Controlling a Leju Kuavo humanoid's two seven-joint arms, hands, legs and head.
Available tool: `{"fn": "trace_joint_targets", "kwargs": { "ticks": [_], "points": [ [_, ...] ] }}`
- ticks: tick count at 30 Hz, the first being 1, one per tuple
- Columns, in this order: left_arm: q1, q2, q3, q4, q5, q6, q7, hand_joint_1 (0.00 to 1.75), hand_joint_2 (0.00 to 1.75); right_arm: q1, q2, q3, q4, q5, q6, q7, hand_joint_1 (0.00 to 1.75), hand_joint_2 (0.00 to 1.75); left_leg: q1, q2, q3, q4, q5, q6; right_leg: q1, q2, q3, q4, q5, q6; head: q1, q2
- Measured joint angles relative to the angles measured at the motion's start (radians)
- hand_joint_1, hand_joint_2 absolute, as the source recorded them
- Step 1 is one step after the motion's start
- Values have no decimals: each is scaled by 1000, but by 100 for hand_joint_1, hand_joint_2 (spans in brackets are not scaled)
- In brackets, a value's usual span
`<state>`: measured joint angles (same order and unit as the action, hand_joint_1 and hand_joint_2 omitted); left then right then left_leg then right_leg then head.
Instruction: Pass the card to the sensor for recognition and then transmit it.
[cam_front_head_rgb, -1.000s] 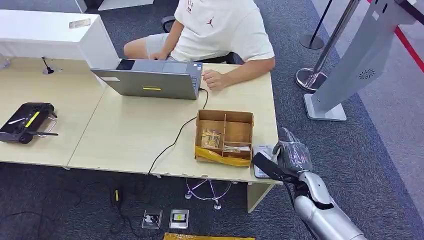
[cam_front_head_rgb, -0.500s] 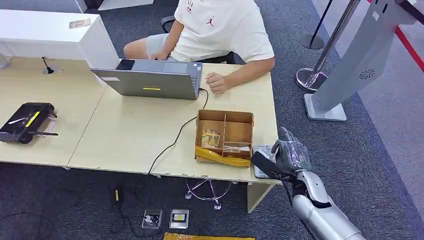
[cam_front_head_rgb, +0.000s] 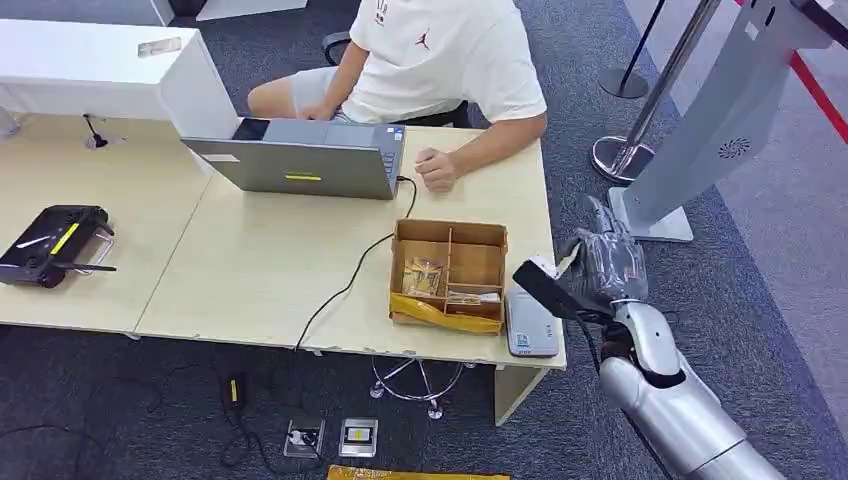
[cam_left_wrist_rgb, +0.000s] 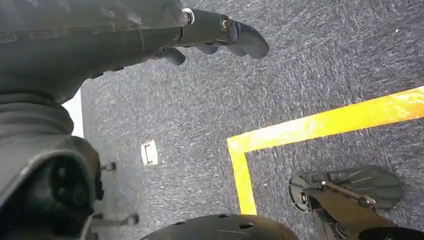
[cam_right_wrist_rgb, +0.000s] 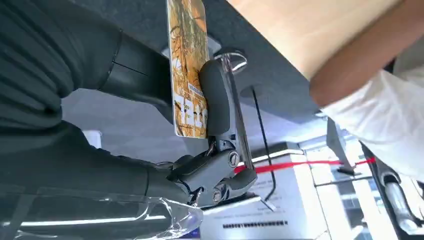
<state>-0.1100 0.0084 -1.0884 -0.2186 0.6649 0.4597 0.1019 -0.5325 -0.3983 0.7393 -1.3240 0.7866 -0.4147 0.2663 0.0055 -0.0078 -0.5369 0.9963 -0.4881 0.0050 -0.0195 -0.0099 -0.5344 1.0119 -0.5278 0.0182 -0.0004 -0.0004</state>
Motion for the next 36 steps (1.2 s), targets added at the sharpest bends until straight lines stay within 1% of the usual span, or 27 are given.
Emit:
{"fn": "trace_joint_targets", "kwargs": {
  "ticks": [6, 10, 13, 16, 20, 26, 31, 34, 35, 36],
  "points": [
    [0, 1, -1, 0, -6, -9, 0, 0, 0, -39, -10, -11, -62, 17, 30, 6, 175, 175, 0, 0, 0, 0, 0, 0, 0, 0, 0, 0, 0, 0, 0, 0],
    [-1, 2, -4, 0, -21, -20, 0, 0, 0, -79, -7, -5, -68, 31, 92, -6, 175, 175, 0, 0, -1, 0, 0, 0, 0, 0, 0, 0, 0, 0, 0, 0],
    [-2, 2, -14, 0, -27, -24, 0, 0, 0, -122, 6, 7, -58, 39, 135, -21, 175, 175, 0, 0, -1, 0, 0, 0, 0, 0, 0, 0, 0, 0, 0, 0],
    [-2, 2, -20, 0, -36, -30, 0, 0, 0, -168, 34, 23, -31, 50, 156, -33, 175, 175, 0, 0, -1, 0, 0, 0, 0, 0, 0, 0, 0, 0, 0, 0],
    [-3, 4, -27, 0, -45, -30, 0, 0, 0, -242, 71, 51, 26, 69, 175, -35, 175, 175, 0, 0, -2, 0, 0, 0, 0, 0, 0, 1, 0, 0, 0, 0],
    [-6, 9, -34, 0, -46, -29, 4, 0, 0, -350, 153, 95, 198, 52, 171, -57, 175, 175, 0, -1, -2, 0, 0, 0, 1, -1, 0, 1, 0, 0, 0, 0],
    [-7, 10, -43, 0, -50, -30, 11, 0, 0, -402, 206, 124, 321, 48, 159, -60, 175, 175, 0, -1, -2, 0, 0, 0, 1, -1, 0, 1, 0, 0, 0, 0],
    [-6, 10, -48, 0, -52, -30, 14, 0, 0, -425, 227, 134, 385, 25, 133, -60, 175, 175, 0, -1, -2, 0, 0, 0, 1, -1, -1, 1, 0, 0, 0, 0],
    [-7, 10, -49, 0, -54, -30, 14, 0, 0, -432, 232, 136, 402, 21, 127, -58, 87, 175, 0, -1, -2, 0, 0, 0, 0, -1, -1, 1, 0, 0, 0, 0],
    [-7, 10, -50, 0, -55, -30, 14, 0, 0, -436, 233, 137, 411, 19, 125, -58, 14, 175, 0, -1, -2, 0, 0, 0, 0, -1, -1, 0, 0, 0, 0, 0]
  ]
}}
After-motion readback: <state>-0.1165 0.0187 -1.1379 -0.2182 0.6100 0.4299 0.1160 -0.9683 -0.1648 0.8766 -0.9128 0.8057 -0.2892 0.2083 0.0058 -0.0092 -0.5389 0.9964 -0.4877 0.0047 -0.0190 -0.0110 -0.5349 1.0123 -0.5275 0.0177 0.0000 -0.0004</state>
